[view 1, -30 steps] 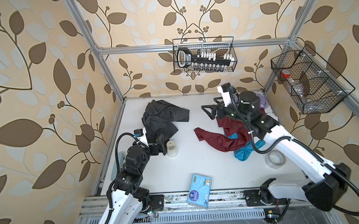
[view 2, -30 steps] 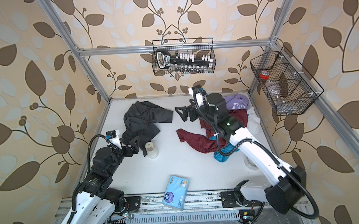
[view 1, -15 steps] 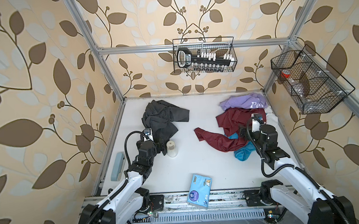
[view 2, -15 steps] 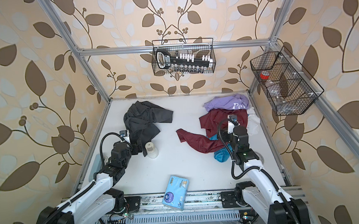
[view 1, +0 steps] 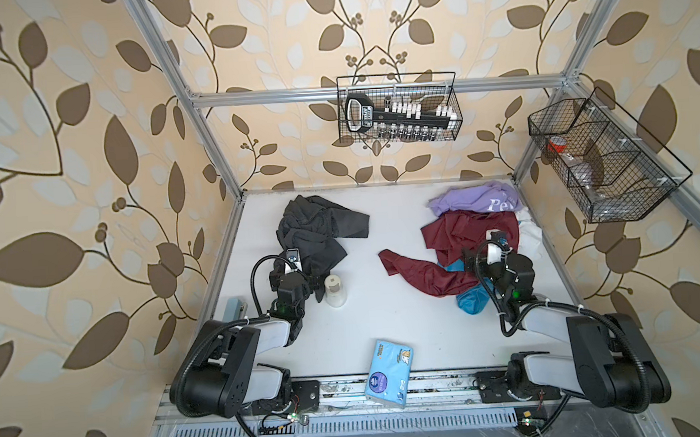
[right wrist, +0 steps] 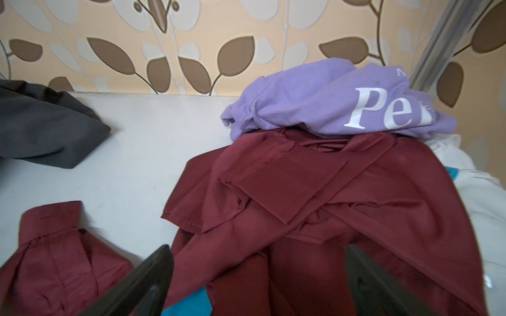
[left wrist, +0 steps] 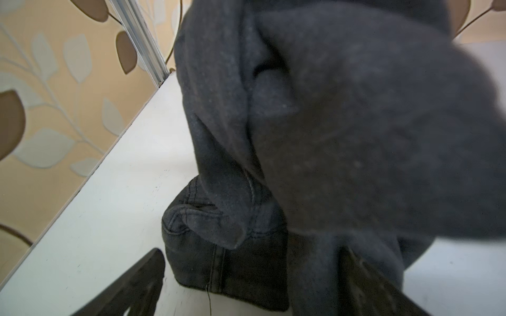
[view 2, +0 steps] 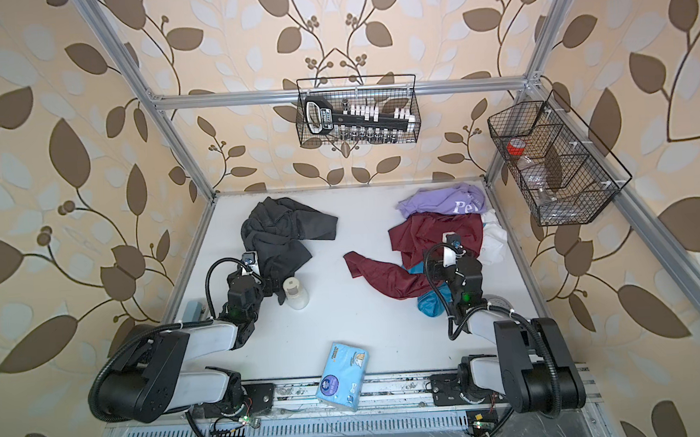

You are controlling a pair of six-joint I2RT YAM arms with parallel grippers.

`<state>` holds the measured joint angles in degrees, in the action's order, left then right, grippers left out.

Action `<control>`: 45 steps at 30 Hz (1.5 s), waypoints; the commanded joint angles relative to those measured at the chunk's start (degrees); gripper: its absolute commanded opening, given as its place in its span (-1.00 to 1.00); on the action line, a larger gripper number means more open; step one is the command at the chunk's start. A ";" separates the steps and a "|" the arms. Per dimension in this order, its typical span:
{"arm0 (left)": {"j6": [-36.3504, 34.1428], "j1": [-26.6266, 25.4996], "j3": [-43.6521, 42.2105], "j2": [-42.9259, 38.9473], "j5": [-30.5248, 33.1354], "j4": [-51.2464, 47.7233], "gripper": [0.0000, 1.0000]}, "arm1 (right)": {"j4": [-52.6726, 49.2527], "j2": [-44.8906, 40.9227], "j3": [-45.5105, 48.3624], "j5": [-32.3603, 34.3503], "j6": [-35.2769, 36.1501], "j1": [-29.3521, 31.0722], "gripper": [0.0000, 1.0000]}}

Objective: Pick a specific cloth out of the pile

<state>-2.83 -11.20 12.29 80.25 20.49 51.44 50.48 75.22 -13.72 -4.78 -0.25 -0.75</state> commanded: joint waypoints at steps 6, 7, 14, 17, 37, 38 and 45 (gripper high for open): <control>1.34 5.00 1.76 4.47 -8.24 5.69 0.98 | 20.50 10.91 2.90 -3.05 1.13 -0.85 0.99; 1.44 5.30 2.80 4.65 -8.73 4.05 0.98 | 20.77 11.06 3.04 -3.61 0.79 -1.19 0.99; 3.62 8.96 7.84 5.18 -13.69 -5.50 0.98 | 14.83 10.51 0.68 -1.48 -1.28 -2.26 0.99; 4.11 9.70 10.19 5.96 -14.24 -9.10 0.98 | 14.58 10.56 0.48 -1.10 -1.68 -2.32 0.99; 4.15 9.71 10.03 5.65 -14.25 -9.41 0.98 | 13.77 10.56 0.06 1.52 -2.65 -2.33 0.99; 4.15 9.66 10.20 5.77 -14.25 -9.60 0.98 | 13.77 10.56 0.02 1.46 -2.65 -2.38 0.99; 4.20 9.66 10.22 5.71 -14.24 -9.70 0.98 | 13.77 10.56 0.11 1.47 -2.65 -2.40 0.99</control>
<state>0.67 -2.13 21.30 86.00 7.38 41.15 64.03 85.36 -12.34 -4.01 -2.35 -2.92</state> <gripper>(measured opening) 0.989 0.996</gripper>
